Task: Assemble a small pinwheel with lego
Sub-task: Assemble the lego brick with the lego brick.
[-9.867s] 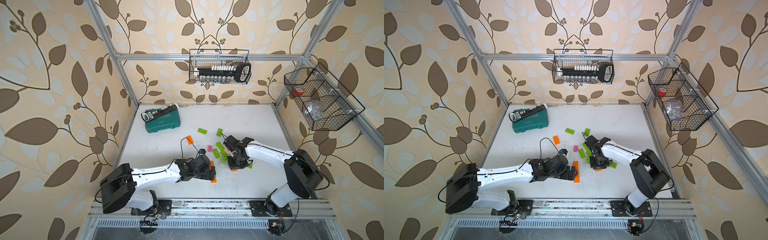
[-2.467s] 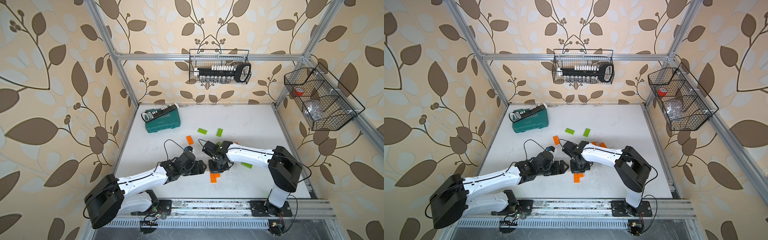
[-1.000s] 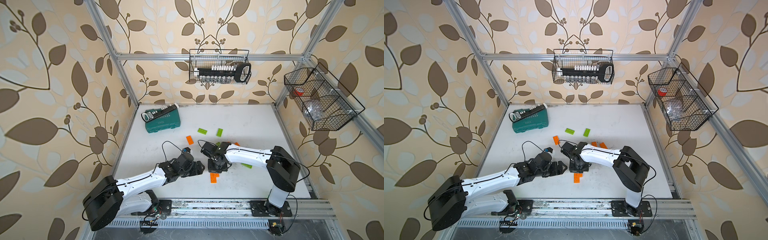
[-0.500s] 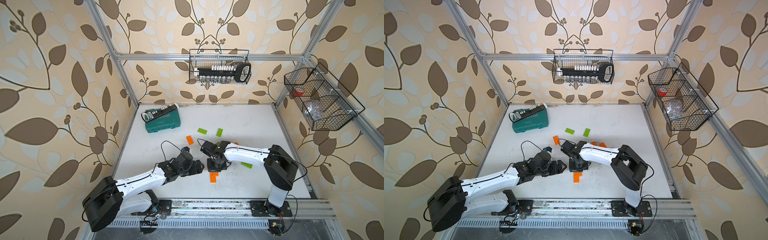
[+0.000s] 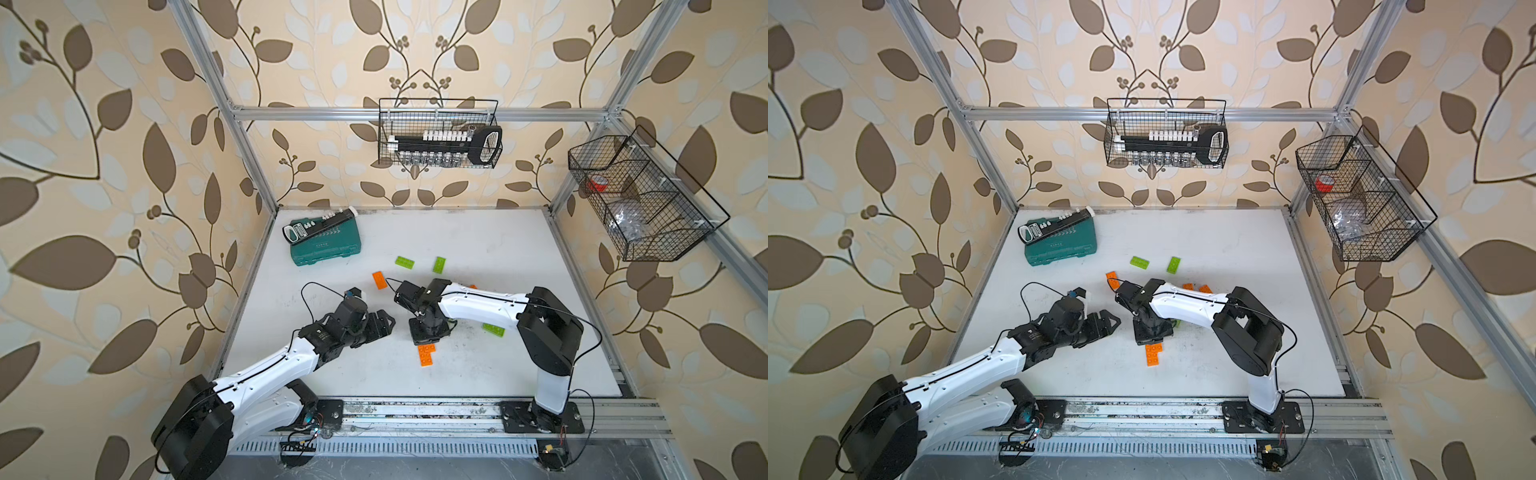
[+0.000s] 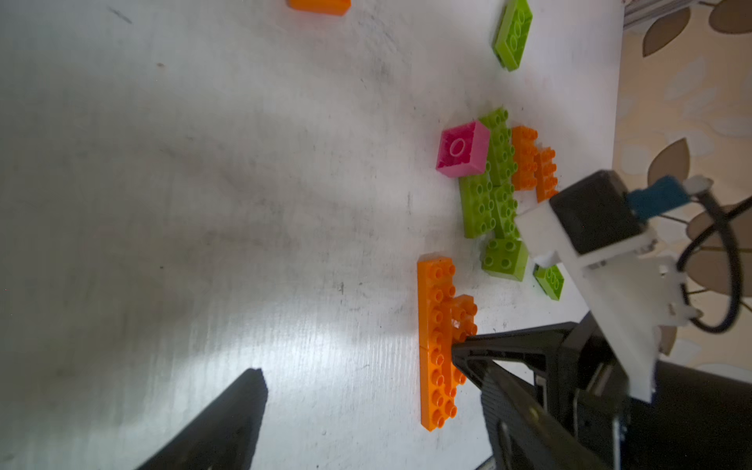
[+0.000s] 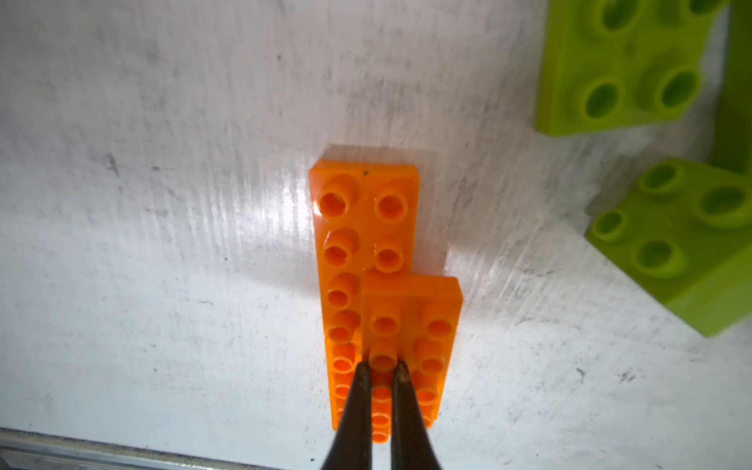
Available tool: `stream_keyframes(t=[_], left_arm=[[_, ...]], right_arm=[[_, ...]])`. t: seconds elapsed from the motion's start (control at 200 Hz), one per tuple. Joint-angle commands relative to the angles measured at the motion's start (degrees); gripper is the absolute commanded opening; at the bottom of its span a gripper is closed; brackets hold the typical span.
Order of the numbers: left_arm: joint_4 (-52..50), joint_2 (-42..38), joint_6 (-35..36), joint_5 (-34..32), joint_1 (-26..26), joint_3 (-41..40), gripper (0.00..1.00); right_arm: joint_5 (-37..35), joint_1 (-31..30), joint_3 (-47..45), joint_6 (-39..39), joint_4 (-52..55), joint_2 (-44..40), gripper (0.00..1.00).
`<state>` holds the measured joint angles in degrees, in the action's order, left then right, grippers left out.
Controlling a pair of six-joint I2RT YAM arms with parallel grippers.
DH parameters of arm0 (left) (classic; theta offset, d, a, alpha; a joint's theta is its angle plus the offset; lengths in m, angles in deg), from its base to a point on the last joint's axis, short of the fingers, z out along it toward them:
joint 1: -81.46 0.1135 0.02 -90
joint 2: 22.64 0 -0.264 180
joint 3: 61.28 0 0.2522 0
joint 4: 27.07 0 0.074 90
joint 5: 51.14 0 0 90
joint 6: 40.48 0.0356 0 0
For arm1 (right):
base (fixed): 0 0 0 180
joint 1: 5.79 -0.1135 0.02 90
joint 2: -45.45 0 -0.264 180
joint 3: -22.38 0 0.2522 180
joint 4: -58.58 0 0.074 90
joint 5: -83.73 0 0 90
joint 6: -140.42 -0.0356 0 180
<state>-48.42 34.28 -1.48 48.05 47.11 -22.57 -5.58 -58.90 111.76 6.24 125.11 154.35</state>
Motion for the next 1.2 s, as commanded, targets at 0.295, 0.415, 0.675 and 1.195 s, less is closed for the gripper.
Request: stream_keyframes(t=[0.295, 0.415, 0.675, 1.195], left_arm=[[-2.4, -1.7, 1.6, 5.0, 2.3, -0.2, 0.87], [-3.4, -2.5, 2.8, 4.8, 2.4, -0.2, 0.87], [-4.7, -3.0, 3.3, 5.2, 2.3, 0.0, 0.87], [-8.5, 15.1, 14.6, -4.0, -9.8, 18.0, 0.90]], right_arm=[[0.1, -0.4, 1.4, 1.3, 1.9, -0.2, 0.11], [0.3, -0.4, 2.3, 1.3, 2.3, -0.7, 0.12], [1.0, -0.4, 2.3, 1.4, 2.4, -3.1, 0.19], [-2.4, 18.3, -2.2, 14.5, 3.3, -14.7, 0.35]])
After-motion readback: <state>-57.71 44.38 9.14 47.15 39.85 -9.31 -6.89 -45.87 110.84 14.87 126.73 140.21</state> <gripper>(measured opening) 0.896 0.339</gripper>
